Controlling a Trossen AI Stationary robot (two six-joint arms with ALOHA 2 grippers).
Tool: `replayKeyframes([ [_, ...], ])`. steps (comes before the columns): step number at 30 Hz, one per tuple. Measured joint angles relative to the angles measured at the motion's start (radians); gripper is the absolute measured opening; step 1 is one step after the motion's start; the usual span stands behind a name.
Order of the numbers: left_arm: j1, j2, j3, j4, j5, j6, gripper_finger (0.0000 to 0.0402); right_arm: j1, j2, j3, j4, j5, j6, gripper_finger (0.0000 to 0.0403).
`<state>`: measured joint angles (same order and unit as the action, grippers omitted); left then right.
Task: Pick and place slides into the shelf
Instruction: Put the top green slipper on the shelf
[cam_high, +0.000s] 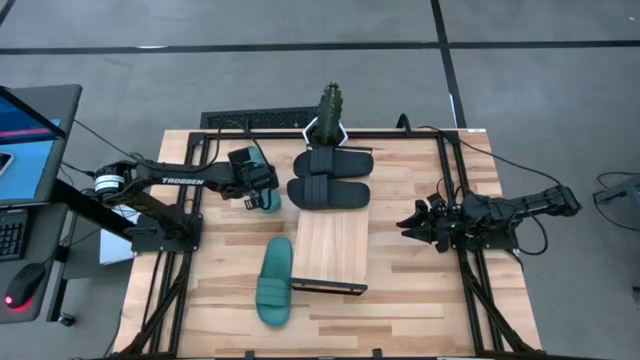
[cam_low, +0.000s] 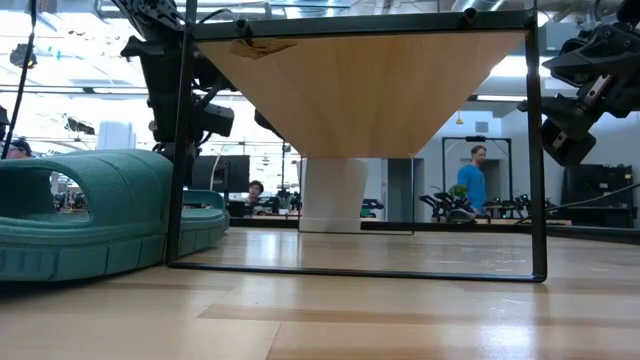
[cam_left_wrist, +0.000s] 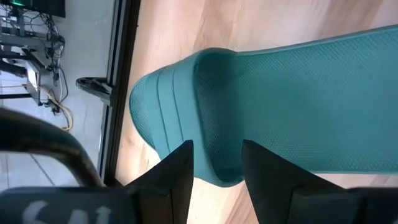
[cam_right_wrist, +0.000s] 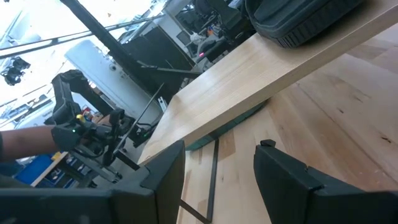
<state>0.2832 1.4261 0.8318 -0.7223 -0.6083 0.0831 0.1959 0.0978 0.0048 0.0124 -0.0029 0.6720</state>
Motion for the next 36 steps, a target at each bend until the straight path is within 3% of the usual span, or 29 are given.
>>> replayKeyframes([
  [19,0.032,0.047,-0.002,0.037,-0.009,0.036,0.0125,0.000,0.000,0.000,0.000,0.000,0.000,0.0178],
  [36,0.105,0.182,-0.001,0.063,-0.133,0.023,0.0123,0.000,0.000,0.000,0.000,0.001,0.035,0.0178],
])
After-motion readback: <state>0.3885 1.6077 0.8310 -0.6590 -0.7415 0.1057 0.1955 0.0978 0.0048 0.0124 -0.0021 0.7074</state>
